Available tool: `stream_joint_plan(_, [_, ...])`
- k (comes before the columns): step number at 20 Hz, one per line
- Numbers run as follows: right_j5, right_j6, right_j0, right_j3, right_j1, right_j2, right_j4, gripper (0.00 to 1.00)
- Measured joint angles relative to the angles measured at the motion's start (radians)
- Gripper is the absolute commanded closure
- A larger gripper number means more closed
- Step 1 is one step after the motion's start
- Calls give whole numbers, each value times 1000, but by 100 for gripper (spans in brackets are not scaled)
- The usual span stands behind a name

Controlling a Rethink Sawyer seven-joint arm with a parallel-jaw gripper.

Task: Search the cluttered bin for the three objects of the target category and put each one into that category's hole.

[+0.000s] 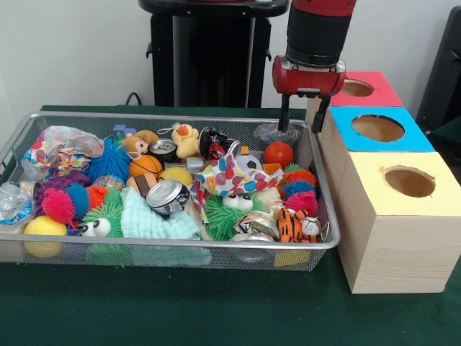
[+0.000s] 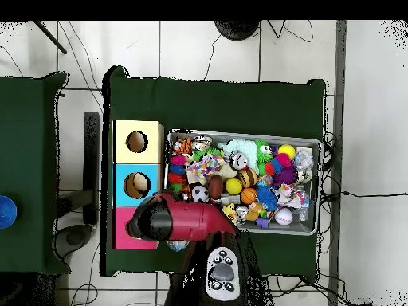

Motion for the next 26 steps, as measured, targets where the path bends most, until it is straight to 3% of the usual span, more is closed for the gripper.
stream_joint_plan(13, [-13,0,-69,117,-41,-13,-14,0])
stream_joint_plan(21, [-109,0,-116,256,-47,-13,-34,0])
stream_joint_plan(26, [-160,0,-85,323,-47,-23,-34,0])
